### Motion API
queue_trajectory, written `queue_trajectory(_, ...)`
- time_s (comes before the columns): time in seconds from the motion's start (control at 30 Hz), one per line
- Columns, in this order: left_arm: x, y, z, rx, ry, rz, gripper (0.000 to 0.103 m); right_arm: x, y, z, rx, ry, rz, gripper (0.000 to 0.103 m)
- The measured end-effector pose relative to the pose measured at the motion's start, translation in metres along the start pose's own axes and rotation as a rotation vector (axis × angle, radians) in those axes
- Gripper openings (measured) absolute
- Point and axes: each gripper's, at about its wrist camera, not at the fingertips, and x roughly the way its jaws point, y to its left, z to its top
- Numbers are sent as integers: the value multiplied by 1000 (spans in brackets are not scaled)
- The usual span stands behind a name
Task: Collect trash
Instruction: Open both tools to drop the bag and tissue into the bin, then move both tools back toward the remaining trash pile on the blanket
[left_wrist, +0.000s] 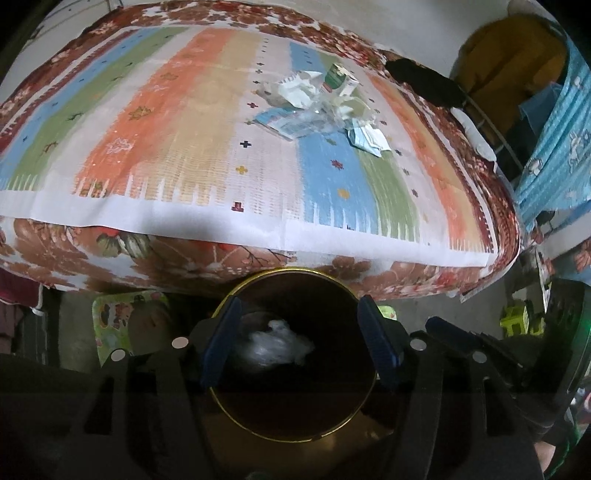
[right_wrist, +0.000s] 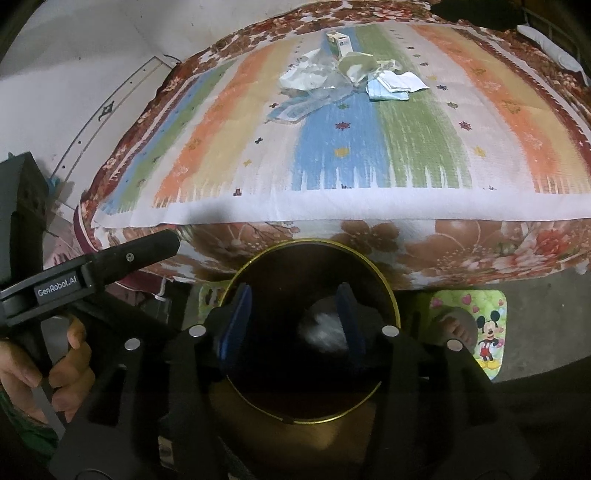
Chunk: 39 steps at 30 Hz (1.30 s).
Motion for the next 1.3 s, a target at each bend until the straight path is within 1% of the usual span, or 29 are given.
queue_trajectory(0.17,-3,3,7,-13,-14,11,67,-2,0,10,0,-15,7,49)
queue_trajectory(0.23,-5,7,12,-30,-28,18,68,-7,1,12,-5,-24,22,49)
queue_trajectory(0.27,-6,8,14,-43,-34,18,69,-9,1,13,-8,-31,25,54)
queue_trajectory(0.33,-6,11,20,-62,-33,9,71,-12,1,16,-15,-45,20,57)
queue_trajectory(0.47,-5,8,34,-52,-31,8,72,-18,2,35,-47,-72,-15,57)
queue_trajectory(0.53,-7,4,47,-35,-40,12,75,-20,1,48,-61,-88,-38,59)
queue_trajectory(0.6,-10,1,59,-24,-48,8,77,-23,-2,64,-70,-115,-79,60)
queue_trajectory(0.63,-9,1,64,-26,-46,-1,77,-24,-4,71,-70,-126,-96,61)
queue_trajectory(0.7,-5,2,73,-37,-20,-26,77,-26,-7,86,-69,-139,-100,64)
queue_trajectory(0.8,-2,-1,87,-20,-23,10,77,-28,-10,104,-86,-158,-123,67)
queue_trajectory(0.87,2,-6,97,11,-31,45,80,-27,-11,114,-96,-164,-135,73)
queue_trajectory(0.93,5,-12,106,49,-39,84,84,-22,-13,127,-103,-158,-130,74)
queue_trajectory(1.0,9,-16,117,88,-40,95,85,-19,-15,136,-105,-161,-138,75)
queue_trajectory(1.07,10,-20,131,124,-61,109,87,-15,-21,149,-106,-166,-158,76)
queue_trajectory(1.17,10,-19,149,134,-112,155,87,-8,-31,166,-92,-170,-196,81)
queue_trajectory(1.2,13,-17,155,130,-121,168,88,-5,-34,171,-86,-168,-205,81)
queue_trajectory(1.3,24,-12,167,107,-109,154,89,2,-45,187,-68,-166,-223,82)
